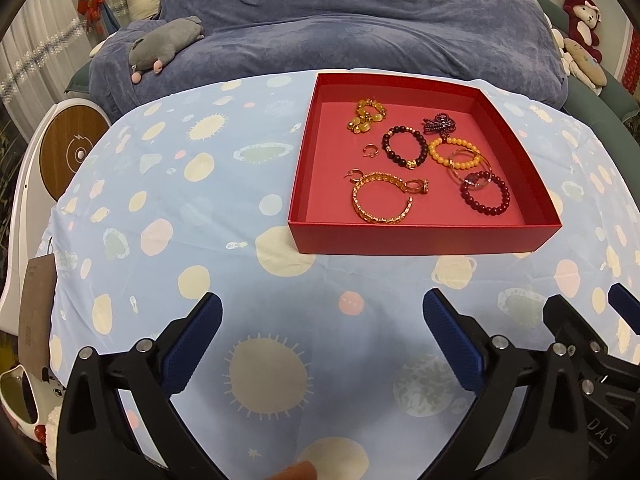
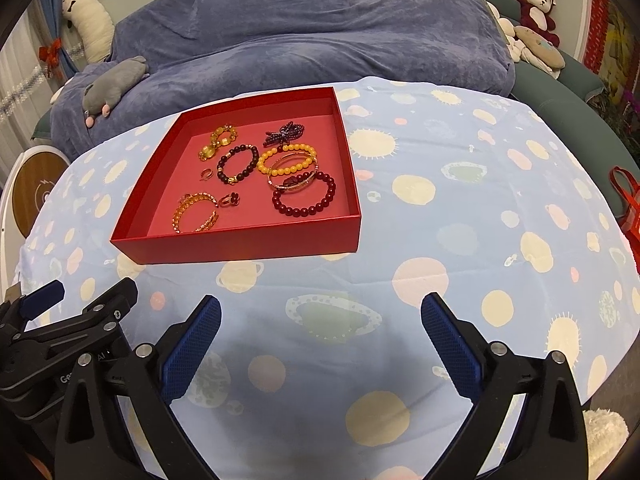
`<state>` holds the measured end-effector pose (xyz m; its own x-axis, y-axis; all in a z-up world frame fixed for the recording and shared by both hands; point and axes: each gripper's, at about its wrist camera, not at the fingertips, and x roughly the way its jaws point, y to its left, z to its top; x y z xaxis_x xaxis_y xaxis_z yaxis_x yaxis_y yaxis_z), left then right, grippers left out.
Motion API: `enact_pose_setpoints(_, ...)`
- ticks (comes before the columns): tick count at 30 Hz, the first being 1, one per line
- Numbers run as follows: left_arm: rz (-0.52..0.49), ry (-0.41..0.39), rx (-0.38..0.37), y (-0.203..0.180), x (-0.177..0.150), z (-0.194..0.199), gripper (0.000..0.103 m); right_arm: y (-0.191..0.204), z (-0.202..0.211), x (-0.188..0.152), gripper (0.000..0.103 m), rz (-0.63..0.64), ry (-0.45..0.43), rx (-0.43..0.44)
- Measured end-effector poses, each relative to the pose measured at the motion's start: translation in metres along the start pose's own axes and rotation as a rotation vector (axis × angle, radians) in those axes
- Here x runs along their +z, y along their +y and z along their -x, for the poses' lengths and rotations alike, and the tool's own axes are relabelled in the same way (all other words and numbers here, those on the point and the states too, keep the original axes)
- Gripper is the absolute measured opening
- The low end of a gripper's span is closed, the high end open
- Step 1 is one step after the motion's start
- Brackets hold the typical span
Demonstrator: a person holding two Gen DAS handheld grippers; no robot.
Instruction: Organize jewelry
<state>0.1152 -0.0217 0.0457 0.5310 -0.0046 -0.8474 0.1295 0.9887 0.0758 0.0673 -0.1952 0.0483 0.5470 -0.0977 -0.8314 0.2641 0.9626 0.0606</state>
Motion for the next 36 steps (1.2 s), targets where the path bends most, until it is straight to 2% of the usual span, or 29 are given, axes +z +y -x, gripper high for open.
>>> enact_pose_setpoints(16,0.010,-0.020,0.012,0.0026,0.0002,0.0009,0.096,0.0007,-0.0023,-0.0020,0.097,0.005,0.005,-0.004)
enact_pose_setpoints(36,0.003,-0.008,0.013,0.0004,-0.0022,-0.0018,0.096,0.0005,-0.0026,-0.0028,0.097,0.006,0.005,-0.004)
